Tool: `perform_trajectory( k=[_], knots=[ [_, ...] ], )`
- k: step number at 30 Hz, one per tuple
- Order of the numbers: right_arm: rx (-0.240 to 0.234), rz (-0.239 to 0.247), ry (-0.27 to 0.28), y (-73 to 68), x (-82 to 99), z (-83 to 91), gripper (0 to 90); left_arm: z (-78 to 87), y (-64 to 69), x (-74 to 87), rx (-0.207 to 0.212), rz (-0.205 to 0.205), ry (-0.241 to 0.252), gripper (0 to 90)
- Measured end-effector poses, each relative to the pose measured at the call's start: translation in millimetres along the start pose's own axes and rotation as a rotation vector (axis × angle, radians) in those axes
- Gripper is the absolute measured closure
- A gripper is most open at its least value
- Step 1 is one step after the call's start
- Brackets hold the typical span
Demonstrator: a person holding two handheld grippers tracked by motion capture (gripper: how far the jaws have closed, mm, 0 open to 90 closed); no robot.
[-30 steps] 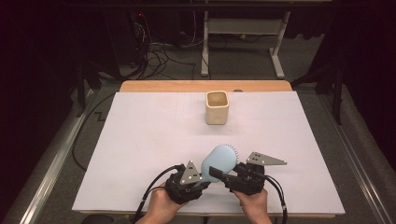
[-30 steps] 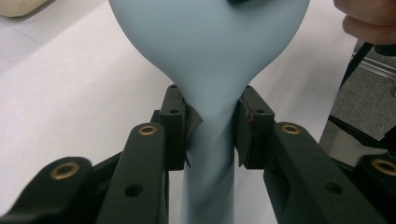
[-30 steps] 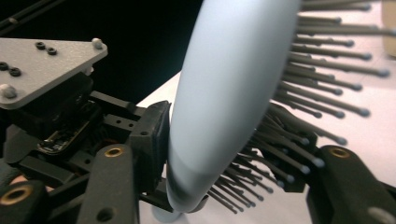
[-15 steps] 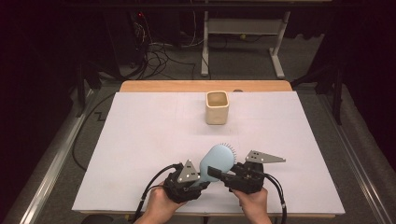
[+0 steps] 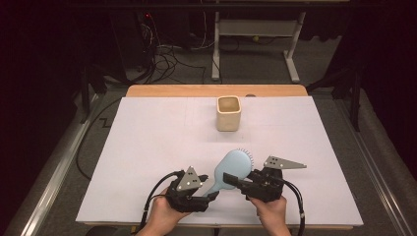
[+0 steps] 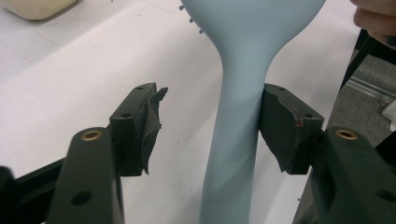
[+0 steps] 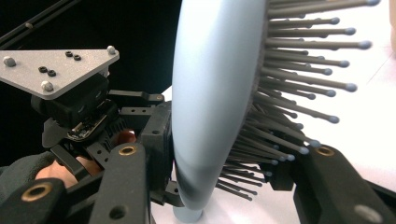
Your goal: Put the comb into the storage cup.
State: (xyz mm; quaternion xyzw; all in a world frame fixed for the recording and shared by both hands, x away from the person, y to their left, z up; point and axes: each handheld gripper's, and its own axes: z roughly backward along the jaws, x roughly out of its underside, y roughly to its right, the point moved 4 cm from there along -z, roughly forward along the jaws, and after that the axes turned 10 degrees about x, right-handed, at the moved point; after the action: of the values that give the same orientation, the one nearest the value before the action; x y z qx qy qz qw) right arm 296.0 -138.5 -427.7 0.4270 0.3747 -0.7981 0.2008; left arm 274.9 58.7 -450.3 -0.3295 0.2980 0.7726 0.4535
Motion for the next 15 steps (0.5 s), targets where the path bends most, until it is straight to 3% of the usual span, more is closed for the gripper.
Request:
perform_trajectory(
  k=[6, 15],
  knots=[
    [0.023, 0.011, -0.013, 1.7, -1.3, 2.2, 54.1, 5.7, -2.8, 1.2, -0.005, -0.004, 0.033, 36.5],
    [0.026, 0.008, -0.026, 5.9, -4.7, 7.1, 53.9, 19.4, -12.4, 6.3, -0.007, 0.039, 0.062, 36.4]
  ],
)
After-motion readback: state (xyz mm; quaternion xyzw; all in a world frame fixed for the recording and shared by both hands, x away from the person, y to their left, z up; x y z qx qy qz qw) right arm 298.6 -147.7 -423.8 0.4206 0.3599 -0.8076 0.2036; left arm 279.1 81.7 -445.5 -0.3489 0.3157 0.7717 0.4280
